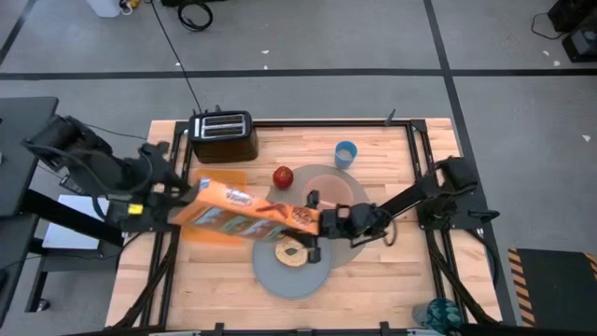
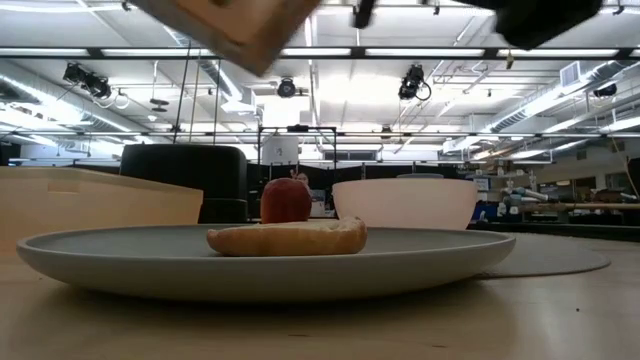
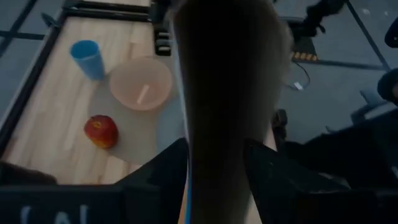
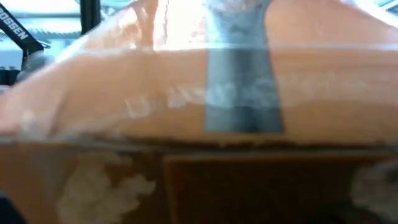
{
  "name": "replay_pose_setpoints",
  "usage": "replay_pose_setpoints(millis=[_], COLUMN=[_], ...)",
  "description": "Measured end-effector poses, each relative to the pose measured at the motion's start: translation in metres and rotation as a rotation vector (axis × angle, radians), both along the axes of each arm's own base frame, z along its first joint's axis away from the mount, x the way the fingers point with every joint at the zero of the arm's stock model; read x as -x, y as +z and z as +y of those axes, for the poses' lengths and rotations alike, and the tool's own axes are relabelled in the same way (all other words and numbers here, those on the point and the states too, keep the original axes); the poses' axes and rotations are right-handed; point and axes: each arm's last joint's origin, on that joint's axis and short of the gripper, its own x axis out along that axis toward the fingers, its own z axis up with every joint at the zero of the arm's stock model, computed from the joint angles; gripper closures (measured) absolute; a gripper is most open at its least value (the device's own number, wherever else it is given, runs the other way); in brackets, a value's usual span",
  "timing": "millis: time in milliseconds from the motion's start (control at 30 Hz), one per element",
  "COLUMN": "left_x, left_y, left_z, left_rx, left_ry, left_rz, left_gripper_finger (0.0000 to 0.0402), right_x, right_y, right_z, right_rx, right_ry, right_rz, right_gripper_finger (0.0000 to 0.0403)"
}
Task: Arrange a breakfast setting
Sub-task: Pour the cereal from the cereal box into the pink bowl
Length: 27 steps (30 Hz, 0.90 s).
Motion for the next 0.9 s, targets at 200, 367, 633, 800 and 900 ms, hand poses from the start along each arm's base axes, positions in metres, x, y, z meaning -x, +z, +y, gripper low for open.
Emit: replay_pose_setpoints(millis=[200,367,633,800,900], left_x=[0.001,-0.017,-0.055,-0.075,-0.081], left_y=[-0.01,-0.034,-0.091,-0.12,-0.128], left_z=[0.005,-0.003,-0.024,-0.036,-0.04], left_rx=[-0.107,-0.3,-0.458,-0.389,-0.35], left_ry=[0.08,0.207,0.327,0.345,0.356], left_rz=[-0.021,-0.011,-0.007,-0.038,-0.066], left_gripper_finger=[0.0236,0.0235,0.0235,0.0235,0.0235], right_x=[0.067,0.12,0.177,0.213,0.233], right_y=[0.001,0.007,0.029,0.037,0.038], right_z=[-0.023,-0.042,-0.062,-0.073,-0.078], right_rx=[-0.013,-0.012,0.015,-0.003,-0.027], right_ry=[-0.108,-0.156,-0.18,-0.123,-0.06], right_rz=[0.075,0.133,0.254,0.289,0.31], right_gripper_finger=[0.0208,0.0208,0.0208,0.0208,0.0208])
